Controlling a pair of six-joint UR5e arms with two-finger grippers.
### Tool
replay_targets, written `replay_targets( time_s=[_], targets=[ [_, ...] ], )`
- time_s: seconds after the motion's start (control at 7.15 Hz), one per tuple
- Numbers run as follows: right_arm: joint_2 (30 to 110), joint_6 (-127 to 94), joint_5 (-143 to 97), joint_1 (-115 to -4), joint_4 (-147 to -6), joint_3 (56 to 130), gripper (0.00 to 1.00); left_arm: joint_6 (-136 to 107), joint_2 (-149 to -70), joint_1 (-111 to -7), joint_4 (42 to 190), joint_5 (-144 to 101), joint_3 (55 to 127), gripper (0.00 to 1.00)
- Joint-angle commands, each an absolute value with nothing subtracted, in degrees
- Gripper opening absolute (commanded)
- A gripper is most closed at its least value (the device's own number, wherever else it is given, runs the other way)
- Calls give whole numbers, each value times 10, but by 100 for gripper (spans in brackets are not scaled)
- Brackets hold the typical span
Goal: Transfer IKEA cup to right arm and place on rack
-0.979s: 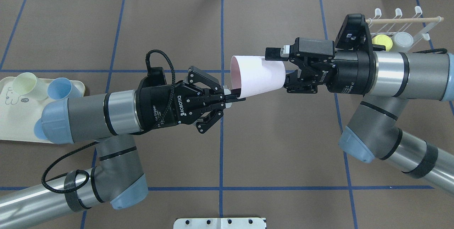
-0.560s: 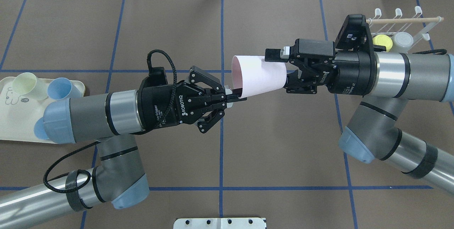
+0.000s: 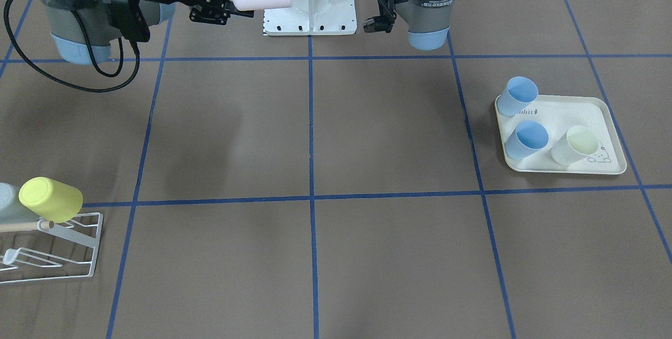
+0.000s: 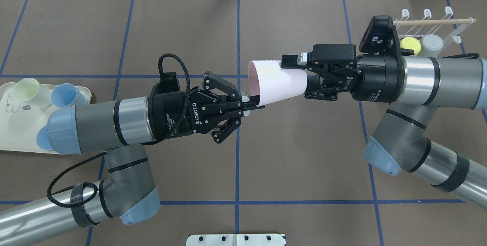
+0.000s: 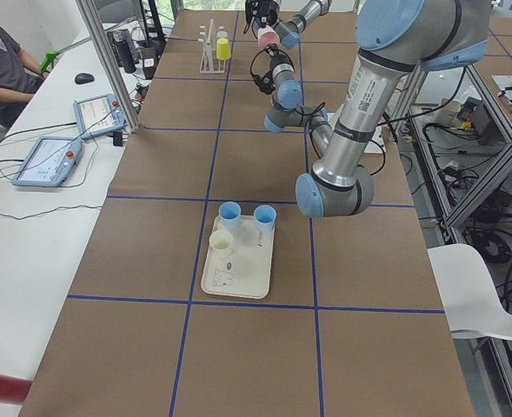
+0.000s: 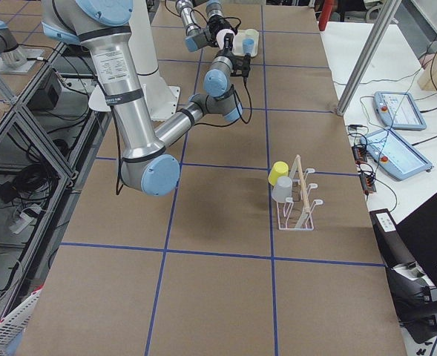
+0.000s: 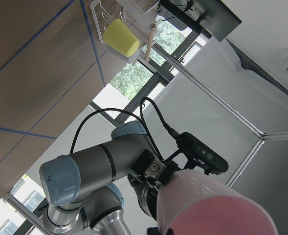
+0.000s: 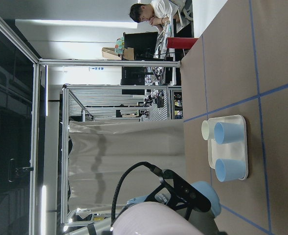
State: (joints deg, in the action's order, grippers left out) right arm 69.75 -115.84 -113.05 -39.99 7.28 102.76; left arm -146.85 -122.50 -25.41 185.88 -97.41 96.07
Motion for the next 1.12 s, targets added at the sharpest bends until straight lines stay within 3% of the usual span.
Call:
replay_targets(
  time_s=[0.0,0.14,0.7,0.98],
  targets=[
    [699,-1158,-1130,-400,74,1029,33,-1466,-1222,-255,1859,-965,964,73],
    [700,-1158,-1130,-401,74,1029,33,-1463,-1219,-257,1860,-965,967,81],
    [728,-1146,-1137,-466,61,1023,35,-1361,-1142,-286,1852,-969,976,80],
    [760,-1047,-1206,-551,-36,1013,35,-1356,-1139,-352,1803,-992,969,80]
  ],
)
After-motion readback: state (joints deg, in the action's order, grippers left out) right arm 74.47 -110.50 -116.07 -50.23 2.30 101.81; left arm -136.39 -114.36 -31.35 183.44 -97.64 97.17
